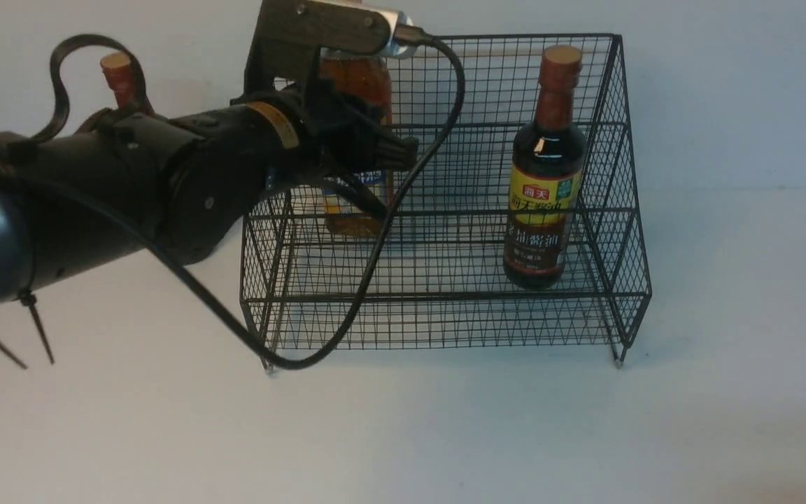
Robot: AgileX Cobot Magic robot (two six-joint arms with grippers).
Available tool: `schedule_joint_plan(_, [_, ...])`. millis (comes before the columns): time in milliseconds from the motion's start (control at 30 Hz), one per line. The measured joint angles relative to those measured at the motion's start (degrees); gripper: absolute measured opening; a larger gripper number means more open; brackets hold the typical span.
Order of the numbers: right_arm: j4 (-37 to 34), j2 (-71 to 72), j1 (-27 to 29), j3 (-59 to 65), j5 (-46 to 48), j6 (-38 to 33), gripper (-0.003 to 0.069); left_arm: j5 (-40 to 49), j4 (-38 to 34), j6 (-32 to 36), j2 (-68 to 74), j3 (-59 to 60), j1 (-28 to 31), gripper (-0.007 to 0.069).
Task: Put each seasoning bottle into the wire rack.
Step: Use the left arm to put the condiment bottle back on the shelf
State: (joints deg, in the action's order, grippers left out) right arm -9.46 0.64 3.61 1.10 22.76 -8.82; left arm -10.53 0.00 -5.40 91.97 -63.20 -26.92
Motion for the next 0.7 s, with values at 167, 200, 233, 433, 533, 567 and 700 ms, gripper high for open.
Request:
schedule_joint_plan(167, [0.00,0.00,0.00,0.00,0.00,0.00,-0.0015,-16.11,-7.95,3.15,0.07,6.17,0.07,-0.0005])
schedule_joint_plan(200, [0.00,0.00,0.00,0.00,0.00,0.00,-0.0015,-19.64,-10.80,4.43,0.74,6.67,0.07,-0.0005])
schedule_joint_plan(233, [0.00,0.00,0.00,0.00,0.00,0.00,-0.0015,-23.33,-14.36,5.90,1.68,6.72,0.07,-0.0005])
schedule_joint_plan(433, [0.00,0.00,0.00,0.00,0.00,0.00,-0.0015,-28.96,-16.78,8.04,4.81,5.27,0.27,-0.0005])
schedule_joint_plan(533, [0.00,0.00,0.00,0.00,0.00,0.00,-0.0015,-28.68,-15.17,8.04,5.86,4.61,0.27,-0.0005])
schedule_joint_plan(567, [0.00,0.00,0.00,0.00,0.00,0.00,-0.0015,-28.40,-15.04,7.99,5.98,4.56,0.27,-0.0005])
schedule_joint_plan(700, [0.00,0.00,0.00,0.00,0.00,0.00,-0.0015,-27.34,-14.92,7.99,6.54,4.55,0.27,-0.0005])
